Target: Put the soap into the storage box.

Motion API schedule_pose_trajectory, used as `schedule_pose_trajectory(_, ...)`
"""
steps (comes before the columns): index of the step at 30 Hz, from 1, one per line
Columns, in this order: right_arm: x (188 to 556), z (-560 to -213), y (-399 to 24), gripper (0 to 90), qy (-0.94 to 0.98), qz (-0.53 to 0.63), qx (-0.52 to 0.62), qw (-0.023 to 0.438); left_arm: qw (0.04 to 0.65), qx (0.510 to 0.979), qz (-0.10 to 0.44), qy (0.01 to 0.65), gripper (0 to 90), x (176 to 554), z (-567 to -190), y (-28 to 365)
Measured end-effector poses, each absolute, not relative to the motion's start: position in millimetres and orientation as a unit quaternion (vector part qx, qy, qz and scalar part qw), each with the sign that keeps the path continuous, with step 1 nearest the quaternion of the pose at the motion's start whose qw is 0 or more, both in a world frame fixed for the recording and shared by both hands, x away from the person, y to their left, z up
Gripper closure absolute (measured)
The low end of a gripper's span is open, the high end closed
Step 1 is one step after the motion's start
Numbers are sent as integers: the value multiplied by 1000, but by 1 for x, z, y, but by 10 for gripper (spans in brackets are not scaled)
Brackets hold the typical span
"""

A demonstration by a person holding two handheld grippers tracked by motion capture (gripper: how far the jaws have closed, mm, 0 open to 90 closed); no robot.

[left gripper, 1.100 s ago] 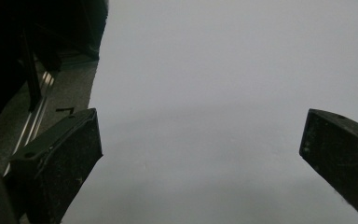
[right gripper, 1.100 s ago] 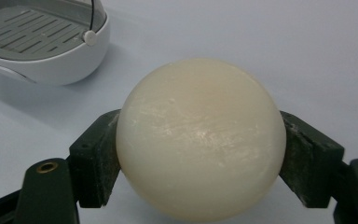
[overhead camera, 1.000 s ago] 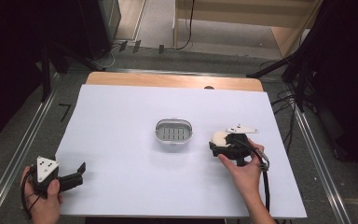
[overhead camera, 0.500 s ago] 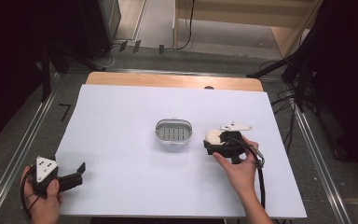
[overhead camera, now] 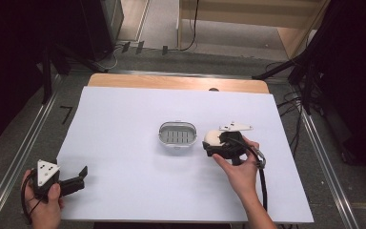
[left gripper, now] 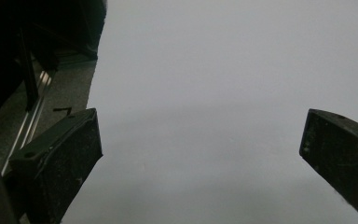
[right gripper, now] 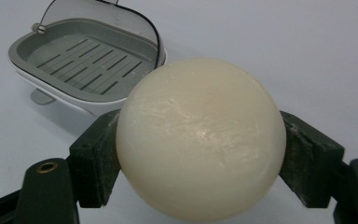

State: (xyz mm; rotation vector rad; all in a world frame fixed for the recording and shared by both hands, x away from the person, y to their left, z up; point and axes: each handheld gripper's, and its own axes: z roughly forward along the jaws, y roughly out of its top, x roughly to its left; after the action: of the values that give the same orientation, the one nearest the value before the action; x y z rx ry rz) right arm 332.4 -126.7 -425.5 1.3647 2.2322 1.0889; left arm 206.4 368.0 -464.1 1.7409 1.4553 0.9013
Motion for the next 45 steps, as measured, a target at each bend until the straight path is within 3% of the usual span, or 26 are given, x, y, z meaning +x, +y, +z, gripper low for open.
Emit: schedule_pose_trajectory(45, 349, -420, -65, 242, 796, 384, 445, 141, 347, 669, 351, 556, 0, 205, -464, 368)
